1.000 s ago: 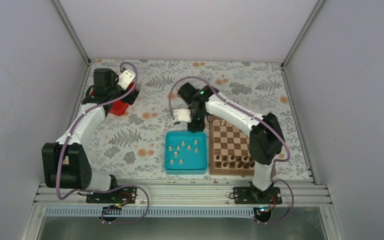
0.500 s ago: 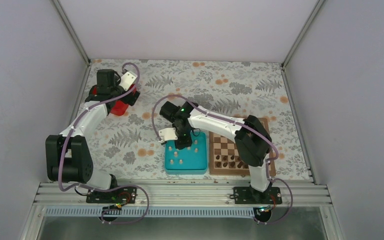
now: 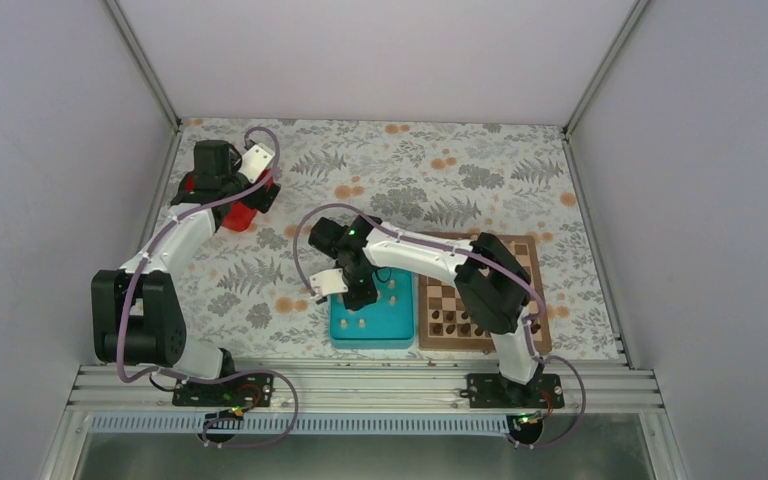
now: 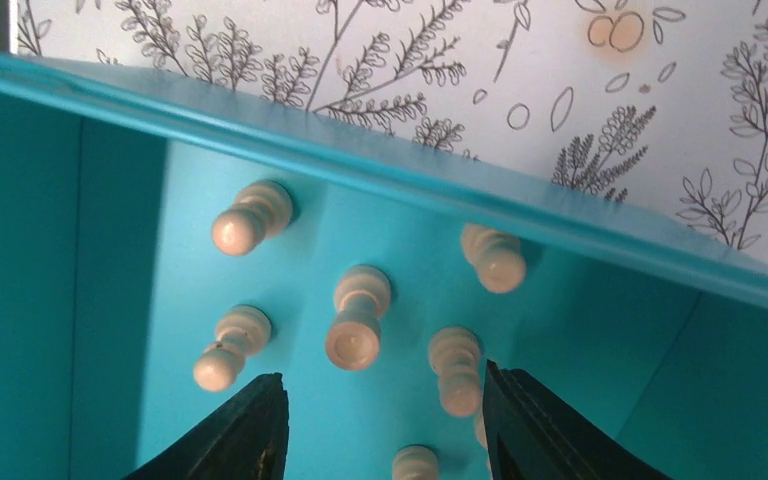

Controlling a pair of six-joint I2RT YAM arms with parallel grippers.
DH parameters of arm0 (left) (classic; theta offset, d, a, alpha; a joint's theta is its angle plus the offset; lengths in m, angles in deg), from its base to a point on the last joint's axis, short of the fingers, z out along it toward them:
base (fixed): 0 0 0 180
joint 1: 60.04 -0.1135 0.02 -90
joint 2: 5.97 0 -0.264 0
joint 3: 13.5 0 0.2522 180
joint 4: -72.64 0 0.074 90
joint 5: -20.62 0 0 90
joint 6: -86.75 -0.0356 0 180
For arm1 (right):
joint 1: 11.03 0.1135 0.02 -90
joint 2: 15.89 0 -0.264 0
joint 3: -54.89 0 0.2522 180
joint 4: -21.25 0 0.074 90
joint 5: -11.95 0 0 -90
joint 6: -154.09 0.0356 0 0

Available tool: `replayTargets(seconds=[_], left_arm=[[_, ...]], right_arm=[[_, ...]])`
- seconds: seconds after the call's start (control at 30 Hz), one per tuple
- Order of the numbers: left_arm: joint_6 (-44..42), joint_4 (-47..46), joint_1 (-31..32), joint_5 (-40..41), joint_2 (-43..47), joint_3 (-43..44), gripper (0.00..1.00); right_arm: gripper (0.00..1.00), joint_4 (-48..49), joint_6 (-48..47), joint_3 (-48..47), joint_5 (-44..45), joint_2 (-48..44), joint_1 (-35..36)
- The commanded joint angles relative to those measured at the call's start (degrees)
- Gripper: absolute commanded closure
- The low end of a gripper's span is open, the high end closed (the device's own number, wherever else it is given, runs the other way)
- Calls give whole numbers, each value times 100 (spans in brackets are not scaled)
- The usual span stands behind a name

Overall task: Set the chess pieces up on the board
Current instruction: Pick up the chess piece from the storage box.

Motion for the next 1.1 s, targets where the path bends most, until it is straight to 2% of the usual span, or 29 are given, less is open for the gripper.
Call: replayTargets(seconds=[0.0,0.27,0.6,0.9,1.07], left_arm=[[16,-54,-7,-107,84,17,0],[20,-35,-9,-106,170,1,0],[34,-52,-8,-167,192,-42,0],[38,-56,-7,-204,168,-47,0],[45,-47,-8,-218,191,-55,0]], right_arm=[[49,88,-11,-74,-79,92,152],[51,276,6,67,-9,211,170],[63,255,7,78,-21,377,171],[65,240,22,145,-70,472,180],[76,285,41,148,-77,418,180]])
